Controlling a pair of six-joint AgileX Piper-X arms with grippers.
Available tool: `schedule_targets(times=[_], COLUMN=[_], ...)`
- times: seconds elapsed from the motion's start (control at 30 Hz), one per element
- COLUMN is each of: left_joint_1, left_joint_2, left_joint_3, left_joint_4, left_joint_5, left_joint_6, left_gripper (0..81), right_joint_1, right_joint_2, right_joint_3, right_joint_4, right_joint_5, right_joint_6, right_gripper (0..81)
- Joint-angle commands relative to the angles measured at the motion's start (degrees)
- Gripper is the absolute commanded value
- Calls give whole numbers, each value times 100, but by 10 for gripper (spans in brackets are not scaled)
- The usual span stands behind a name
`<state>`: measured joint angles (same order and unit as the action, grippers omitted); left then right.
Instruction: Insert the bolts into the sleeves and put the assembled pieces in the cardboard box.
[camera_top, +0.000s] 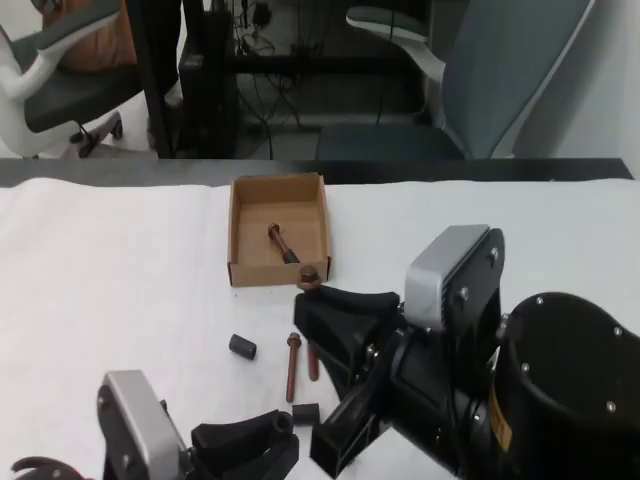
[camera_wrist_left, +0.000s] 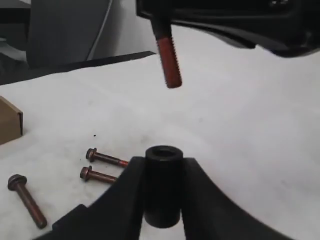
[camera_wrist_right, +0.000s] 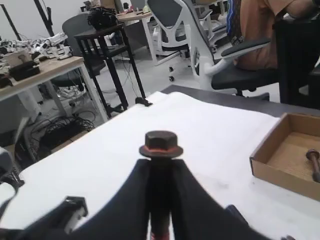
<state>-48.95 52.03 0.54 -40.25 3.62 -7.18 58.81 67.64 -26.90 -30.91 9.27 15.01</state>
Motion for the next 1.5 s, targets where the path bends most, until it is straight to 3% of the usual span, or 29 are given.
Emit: schedule_targets(times=[0.0, 0.2, 0.9, 1.47], left_joint_1=[-56, -27, -27, -27], left_joint_2=[447, 1042, 1125, 1125], left_joint_3=[-54, -54, -352, -352], left_joint_4=[-847, -1946, -1836, -1915], left_joint_5=[-163, -228, 145, 207], left_joint_6=[-173, -228, -485, -610], left_gripper=[18, 18, 18, 18], right_joint_1=[106, 186, 151, 94], right_joint_2=[21, 19, 191, 612], right_joint_3=[-26, -26, -42, -42], right_joint_4=[-373, -367, -601, -1124], right_joint_5=[64, 75, 247, 231], right_joint_6=[-54, -70, -820, -369], right_gripper=[0, 0, 0, 0])
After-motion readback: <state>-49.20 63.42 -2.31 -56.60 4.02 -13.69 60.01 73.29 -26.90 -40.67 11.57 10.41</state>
